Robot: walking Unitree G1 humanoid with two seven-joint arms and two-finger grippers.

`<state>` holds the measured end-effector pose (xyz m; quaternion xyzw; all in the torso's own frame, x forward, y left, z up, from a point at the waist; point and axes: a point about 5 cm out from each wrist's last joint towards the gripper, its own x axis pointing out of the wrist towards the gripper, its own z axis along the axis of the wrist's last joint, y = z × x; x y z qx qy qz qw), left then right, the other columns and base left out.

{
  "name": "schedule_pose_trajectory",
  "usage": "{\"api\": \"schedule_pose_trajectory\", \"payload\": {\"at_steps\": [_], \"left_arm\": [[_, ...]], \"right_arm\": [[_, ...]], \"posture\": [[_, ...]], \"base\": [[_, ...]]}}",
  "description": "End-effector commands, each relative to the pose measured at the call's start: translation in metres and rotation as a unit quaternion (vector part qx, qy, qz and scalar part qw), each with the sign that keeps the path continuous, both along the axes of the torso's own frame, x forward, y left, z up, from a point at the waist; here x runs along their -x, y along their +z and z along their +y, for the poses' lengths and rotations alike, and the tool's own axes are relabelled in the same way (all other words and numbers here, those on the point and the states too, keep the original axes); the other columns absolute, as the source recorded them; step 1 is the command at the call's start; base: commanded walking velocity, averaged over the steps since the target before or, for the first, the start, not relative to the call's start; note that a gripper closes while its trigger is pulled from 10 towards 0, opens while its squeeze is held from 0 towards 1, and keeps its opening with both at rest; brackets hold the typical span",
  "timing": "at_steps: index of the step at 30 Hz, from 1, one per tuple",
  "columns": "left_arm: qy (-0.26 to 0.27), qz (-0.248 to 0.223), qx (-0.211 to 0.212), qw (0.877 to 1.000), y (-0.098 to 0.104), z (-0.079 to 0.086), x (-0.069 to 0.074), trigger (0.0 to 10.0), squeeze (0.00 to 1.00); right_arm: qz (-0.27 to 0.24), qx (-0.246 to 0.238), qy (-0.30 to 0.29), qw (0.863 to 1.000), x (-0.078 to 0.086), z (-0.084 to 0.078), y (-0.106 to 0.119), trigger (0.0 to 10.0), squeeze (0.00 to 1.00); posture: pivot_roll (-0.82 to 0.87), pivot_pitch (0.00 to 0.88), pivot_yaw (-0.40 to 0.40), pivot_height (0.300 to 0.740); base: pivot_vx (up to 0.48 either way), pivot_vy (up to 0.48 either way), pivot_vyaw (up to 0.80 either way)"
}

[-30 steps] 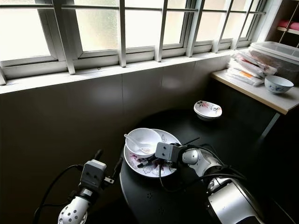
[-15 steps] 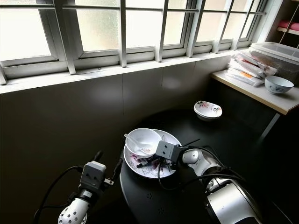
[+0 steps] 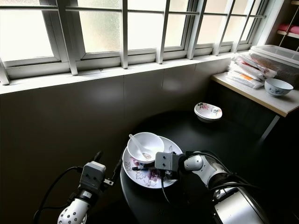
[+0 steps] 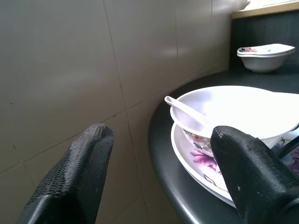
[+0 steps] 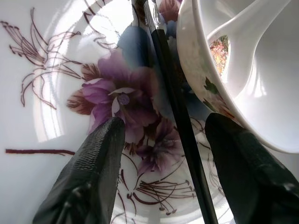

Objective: Kitchen organization

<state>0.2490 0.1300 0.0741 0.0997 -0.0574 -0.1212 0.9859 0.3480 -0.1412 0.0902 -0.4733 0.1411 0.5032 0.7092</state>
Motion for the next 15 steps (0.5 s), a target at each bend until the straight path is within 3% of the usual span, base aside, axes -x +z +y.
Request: {"api": "schedule_pose_trajectory", "payload": {"at_steps": [1, 7, 15], "left_arm": [[-0.006, 0.000, 0.003, 1.000, 0.002, -0.003, -0.001, 10.0, 0.00], [-0.006, 0.000, 0.004, 1.000, 0.002, -0.004, -0.002, 10.0, 0.00], [-0.005, -0.001, 0.008, 1.000, 0.002, -0.005, -0.002, 10.0, 0.00]], "right_arm": [[0.046, 0.057, 0.026, 0.997, 0.016, -0.018, -0.020, 10.0, 0.00], [0.053, 0.062, 0.038, 0.996, 0.019, -0.024, -0.019, 10.0, 0.00], [0.084, 0.073, 0.096, 0.989, 0.033, -0.042, -0.016, 10.0, 0.00]], "posture": [[0.09, 0.000, -0.087, 0.740], [0.09, 0.000, -0.089, 0.740], [0.07, 0.000, -0.098, 0.740]], "base": [[0.000, 0.000, 0.00], [0.000, 0.000, 0.00], [0.000, 0.000, 0.00]]}}
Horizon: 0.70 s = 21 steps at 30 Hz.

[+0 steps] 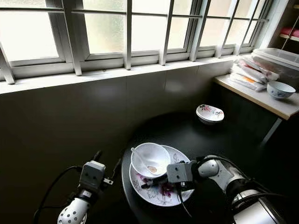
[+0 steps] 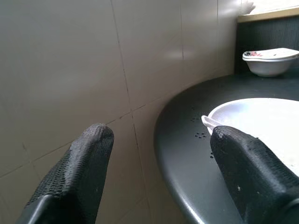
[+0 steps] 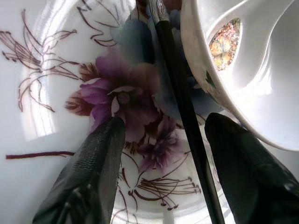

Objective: Kitchen organization

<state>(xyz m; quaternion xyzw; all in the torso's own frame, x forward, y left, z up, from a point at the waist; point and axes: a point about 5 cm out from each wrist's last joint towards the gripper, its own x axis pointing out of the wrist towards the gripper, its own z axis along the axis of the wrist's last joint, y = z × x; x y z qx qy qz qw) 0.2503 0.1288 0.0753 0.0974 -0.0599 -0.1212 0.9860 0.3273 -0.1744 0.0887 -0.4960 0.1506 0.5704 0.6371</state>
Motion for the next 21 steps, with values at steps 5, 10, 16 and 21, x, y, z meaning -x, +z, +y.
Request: {"api": "schedule_pose_trajectory", "payload": {"at_steps": [5, 10, 16, 21], "left_arm": [[-0.003, 0.001, 0.007, 1.000, 0.001, -0.004, -0.001, 10.0, 0.00], [-0.004, 0.002, 0.008, 1.000, 0.001, -0.004, -0.002, 10.0, 0.00], [-0.005, 0.001, 0.007, 1.000, 0.001, -0.004, -0.003, 10.0, 0.00], [-0.004, 0.001, 0.007, 1.000, 0.000, -0.003, -0.003, 10.0, 0.00]], "right_arm": [[0.063, 0.030, 0.036, 0.997, 0.024, -0.013, -0.017, 10.0, 0.00], [0.068, 0.026, 0.041, 0.996, 0.029, -0.014, -0.016, 10.0, 0.00], [0.052, 0.027, 0.039, 0.998, 0.025, -0.013, -0.007, 10.0, 0.00], [0.030, 0.031, 0.051, 0.998, 0.025, -0.008, 0.004, 10.0, 0.00]], "posture": [[0.07, 0.000, -0.099, 0.740], [0.06, 0.000, -0.094, 0.740], [0.06, 0.000, -0.093, 0.740], [0.06, 0.000, -0.094, 0.740]], "base": [[0.000, 0.000, 0.00], [0.000, 0.000, 0.00], [0.000, 0.000, 0.00], [0.000, 0.000, 0.00]]}}
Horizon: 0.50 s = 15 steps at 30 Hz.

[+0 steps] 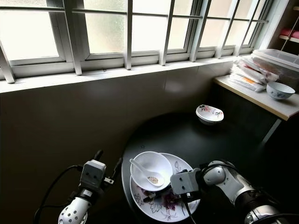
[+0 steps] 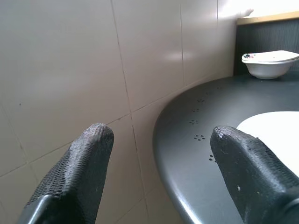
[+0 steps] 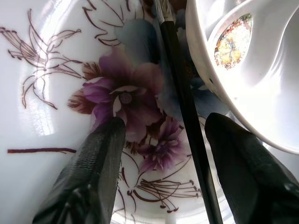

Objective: Kitchen organization

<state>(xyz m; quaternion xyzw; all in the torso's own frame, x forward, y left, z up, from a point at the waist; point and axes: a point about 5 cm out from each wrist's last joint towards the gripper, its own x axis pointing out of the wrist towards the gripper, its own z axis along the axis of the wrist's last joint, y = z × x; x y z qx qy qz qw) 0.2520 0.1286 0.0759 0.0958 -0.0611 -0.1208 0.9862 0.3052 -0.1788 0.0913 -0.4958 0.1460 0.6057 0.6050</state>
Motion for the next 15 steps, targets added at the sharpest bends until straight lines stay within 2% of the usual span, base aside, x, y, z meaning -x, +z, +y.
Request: {"api": "schedule_pose_trajectory", "payload": {"at_steps": [1, 8, 10, 15], "left_arm": [[-0.004, 0.002, 0.005, 1.000, 0.000, -0.003, -0.001, 10.0, 0.00], [-0.003, 0.002, 0.005, 1.000, 0.000, -0.003, -0.001, 10.0, 0.00], [-0.004, 0.002, 0.005, 1.000, 0.000, -0.003, -0.001, 10.0, 0.00], [-0.006, 0.002, 0.006, 1.000, -0.001, -0.004, -0.002, 10.0, 0.00]], "right_arm": [[0.006, 0.024, 0.010, 1.000, 0.003, -0.003, 0.003, 10.0, 0.00], [-0.004, 0.030, 0.005, 1.000, 0.012, 0.001, 0.015, 10.0, 0.00], [-0.011, 0.052, -0.023, 0.998, 0.013, -0.004, 0.016, 10.0, 0.00], [-0.022, 0.055, -0.080, 0.995, 0.009, -0.007, 0.019, 10.0, 0.00]], "posture": [[0.06, 0.000, -0.094, 0.740], [0.06, 0.000, -0.095, 0.740], [0.06, 0.000, -0.095, 0.740], [0.05, 0.000, -0.092, 0.740]], "base": [[0.000, 0.000, 0.00], [0.000, 0.000, 0.00], [0.000, 0.000, 0.00], [0.000, 0.000, 0.00]]}}
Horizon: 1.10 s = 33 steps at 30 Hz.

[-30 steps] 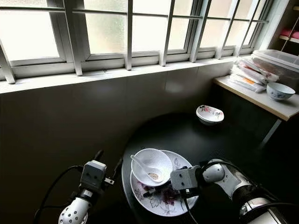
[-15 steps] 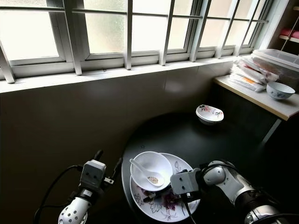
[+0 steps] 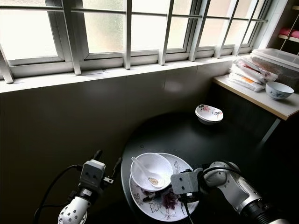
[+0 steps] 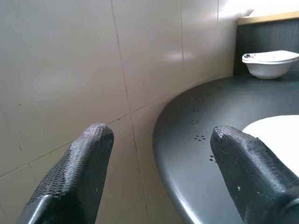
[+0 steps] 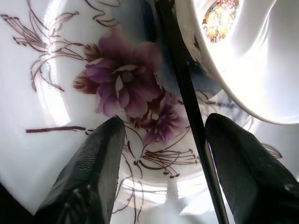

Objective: Kitchen organization

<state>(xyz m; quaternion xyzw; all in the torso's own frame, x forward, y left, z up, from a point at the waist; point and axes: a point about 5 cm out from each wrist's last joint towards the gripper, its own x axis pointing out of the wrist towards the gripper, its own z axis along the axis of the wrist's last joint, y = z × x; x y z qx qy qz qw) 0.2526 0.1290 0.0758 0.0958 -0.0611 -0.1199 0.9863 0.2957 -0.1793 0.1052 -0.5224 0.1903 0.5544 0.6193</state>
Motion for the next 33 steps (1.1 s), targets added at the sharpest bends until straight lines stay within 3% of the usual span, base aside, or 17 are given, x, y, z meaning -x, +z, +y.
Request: {"api": "schedule_pose_trajectory", "payload": {"at_steps": [1, 8, 15, 19, 29, 31, 32, 33], "left_arm": [[-0.006, 0.002, 0.006, 1.000, -0.001, -0.004, -0.001, 10.0, 0.00], [-0.008, 0.002, 0.007, 1.000, -0.001, -0.006, -0.002, 10.0, 0.00], [-0.010, 0.003, 0.008, 1.000, -0.002, -0.006, -0.003, 10.0, 0.00], [-0.009, 0.002, 0.009, 1.000, -0.002, -0.007, -0.004, 10.0, 0.00], [-0.007, 0.001, 0.010, 1.000, -0.001, -0.007, -0.005, 10.0, 0.00], [-0.007, 0.001, 0.010, 1.000, -0.001, -0.007, -0.005, 10.0, 0.00], [-0.007, 0.001, 0.010, 1.000, -0.001, -0.007, -0.006, 10.0, 0.00], [-0.007, 0.001, 0.010, 1.000, -0.001, -0.007, -0.006, 10.0, 0.00]], "right_arm": [[-0.006, 0.011, -0.022, 1.000, 0.000, -0.007, 0.005, 10.0, 0.00], [-0.010, 0.021, -0.071, 0.997, 0.001, -0.014, 0.003, 10.0, 0.00], [-0.051, 0.023, -0.092, 0.994, -0.013, -0.017, 0.008, 10.0, 0.00], [-0.050, 0.028, -0.101, 0.993, -0.019, -0.019, 0.004, 10.0, 0.00], [0.016, 0.010, -0.112, 0.994, -0.013, -0.020, -0.016, 10.0, 0.00], [0.024, 0.004, -0.115, 0.993, -0.013, -0.020, -0.017, 9.6, 0.00], [0.027, 0.003, -0.117, 0.993, -0.013, -0.020, -0.017, 3.8, 0.00], [0.029, 0.000, -0.119, 0.993, -0.013, -0.020, -0.017, 1.2, 0.00]], "posture": [[0.05, 0.000, -0.092, 0.740], [0.05, 0.000, -0.092, 0.740], [0.04, 0.000, -0.090, 0.740], [0.04, 0.000, -0.091, 0.740], [0.05, 0.000, -0.099, 0.740], [0.05, 0.000, -0.102, 0.740], [0.05, 0.000, -0.102, 0.740], [0.05, 0.000, -0.102, 0.740]], "base": [[0.000, 0.000, 0.00], [0.000, 0.000, 0.00], [0.000, 0.000, 0.00], [0.000, 0.000, 0.00], [0.000, 0.000, 0.00], [0.000, 0.000, 0.00], [0.000, 0.000, 0.00], [0.000, 0.000, 0.00]]}}
